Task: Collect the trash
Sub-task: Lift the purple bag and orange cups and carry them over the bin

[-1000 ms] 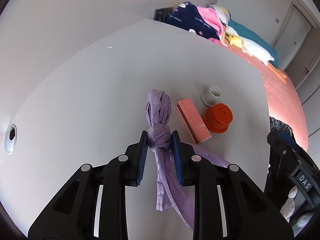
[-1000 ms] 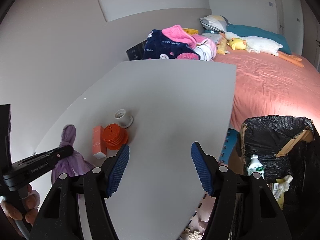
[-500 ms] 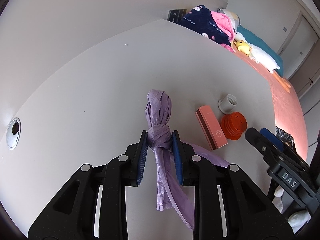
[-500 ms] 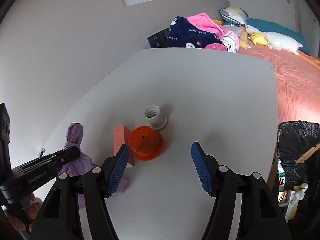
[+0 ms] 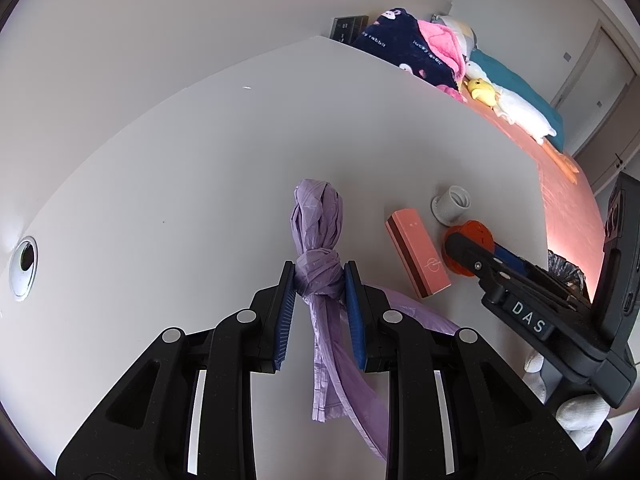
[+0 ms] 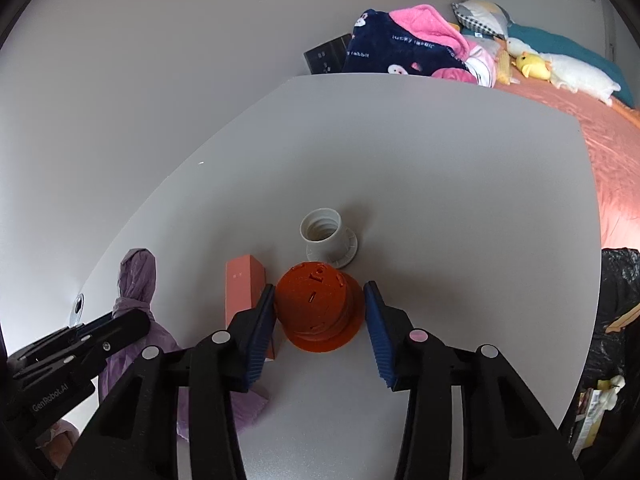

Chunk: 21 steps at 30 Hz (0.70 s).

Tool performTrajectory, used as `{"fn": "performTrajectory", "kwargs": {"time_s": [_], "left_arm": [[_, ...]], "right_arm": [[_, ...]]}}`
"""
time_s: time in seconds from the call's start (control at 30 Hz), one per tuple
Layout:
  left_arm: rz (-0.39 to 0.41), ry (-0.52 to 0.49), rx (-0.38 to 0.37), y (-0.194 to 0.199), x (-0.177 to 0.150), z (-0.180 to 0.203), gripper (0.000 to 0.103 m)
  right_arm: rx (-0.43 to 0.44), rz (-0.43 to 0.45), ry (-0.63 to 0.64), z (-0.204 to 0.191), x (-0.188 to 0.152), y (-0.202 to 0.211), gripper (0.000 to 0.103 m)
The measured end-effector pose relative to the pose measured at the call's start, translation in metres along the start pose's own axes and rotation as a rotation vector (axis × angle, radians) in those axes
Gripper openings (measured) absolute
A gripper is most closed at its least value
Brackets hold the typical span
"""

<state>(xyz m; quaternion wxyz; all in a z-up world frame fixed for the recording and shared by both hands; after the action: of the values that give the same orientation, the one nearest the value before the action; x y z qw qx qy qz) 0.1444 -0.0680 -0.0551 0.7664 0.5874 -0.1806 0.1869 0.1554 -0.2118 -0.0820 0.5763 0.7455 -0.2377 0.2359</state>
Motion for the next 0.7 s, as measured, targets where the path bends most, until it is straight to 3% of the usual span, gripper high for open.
{"fn": "performTrajectory", "kwargs": {"time_s": [0.4,0.7], "left_arm": [[0.002,-0.022,-0.016,0.003,-0.001,0.005,0.024],[0.028,-0.075,-0.042,0.019,-0.005,0.03,0.024]], "right_arm": [[-0.013,0.049,-0.006,0.007,-0.008,0.033,0.045],[-0.003,0.081,-0.005,0.014,-0.011,0.064,0.045]]}}
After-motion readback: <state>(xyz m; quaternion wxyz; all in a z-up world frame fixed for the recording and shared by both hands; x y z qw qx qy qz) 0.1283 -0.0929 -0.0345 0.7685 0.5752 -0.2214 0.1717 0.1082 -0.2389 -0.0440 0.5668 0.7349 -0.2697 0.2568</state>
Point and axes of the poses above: each gripper's, at about its wrist camera, not at the fingertips, and y roughly against the way its jaws point, z to its right, x to its top, the point moved 4 cm from there along -y, roughly the way its jaws point, and after that the axes turned 7 degrees about y, right-handed, at the moved point
